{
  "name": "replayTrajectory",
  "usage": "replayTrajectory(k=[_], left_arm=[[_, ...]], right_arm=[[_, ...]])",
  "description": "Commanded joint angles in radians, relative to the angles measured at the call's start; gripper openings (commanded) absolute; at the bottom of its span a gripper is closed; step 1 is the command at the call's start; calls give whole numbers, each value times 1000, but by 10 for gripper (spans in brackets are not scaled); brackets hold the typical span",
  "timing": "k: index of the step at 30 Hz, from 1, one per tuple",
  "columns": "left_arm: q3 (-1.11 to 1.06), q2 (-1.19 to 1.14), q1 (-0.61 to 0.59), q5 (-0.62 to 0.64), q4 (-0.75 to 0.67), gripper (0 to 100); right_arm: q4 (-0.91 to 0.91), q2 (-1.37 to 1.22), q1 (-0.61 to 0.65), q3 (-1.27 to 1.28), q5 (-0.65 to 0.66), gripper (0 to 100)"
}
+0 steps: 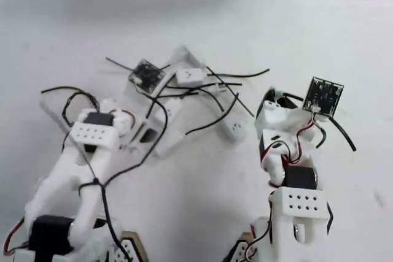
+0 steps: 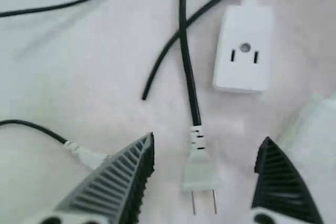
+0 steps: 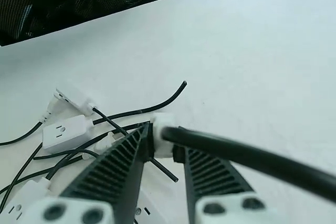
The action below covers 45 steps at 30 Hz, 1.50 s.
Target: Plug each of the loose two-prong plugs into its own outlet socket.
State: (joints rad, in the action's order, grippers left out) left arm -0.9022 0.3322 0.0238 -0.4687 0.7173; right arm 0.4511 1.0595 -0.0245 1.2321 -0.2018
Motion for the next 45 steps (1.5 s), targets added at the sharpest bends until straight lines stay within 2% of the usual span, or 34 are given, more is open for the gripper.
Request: replayTrajectory(k=[1, 6, 12, 14, 17, 19, 22, 27, 30, 33, 36, 45], left_arm=[[35, -31, 102, -20, 46, 301], [5, 87, 208, 15, 141, 301], [-115, 248, 285, 15, 146, 301], [-121, 297, 246, 15, 150, 301], [-103, 380, 125, 58, 175, 301], [-94, 437, 35, 101, 201, 301], [-100, 518, -88, 146, 249, 301], [-170, 628, -263, 250, 281, 301], [-229, 684, -325, 255, 255, 301], [-311, 731, -340, 256, 190, 301], [-364, 768, -340, 256, 167, 301], [-394, 812, -340, 256, 169, 301]], right_arm=[[-19, 8, 1, -11, 2, 18], [-19, 8, 1, -11, 2, 18], [-18, 8, 1, -11, 3, 18], [-13, 8, 1, -11, 3, 18], [4, 16, 2, -29, 5, 18], [84, 15, 33, -81, 6, 18], [237, 12, 140, -166, 74, 18], [364, 8, 476, -184, 178, 18], [414, 7, 648, -184, 190, 18], [443, -18, 768, -186, 193, 18], [441, -124, 832, -193, 193, 18], [308, -427, 886, -265, 186, 18]])
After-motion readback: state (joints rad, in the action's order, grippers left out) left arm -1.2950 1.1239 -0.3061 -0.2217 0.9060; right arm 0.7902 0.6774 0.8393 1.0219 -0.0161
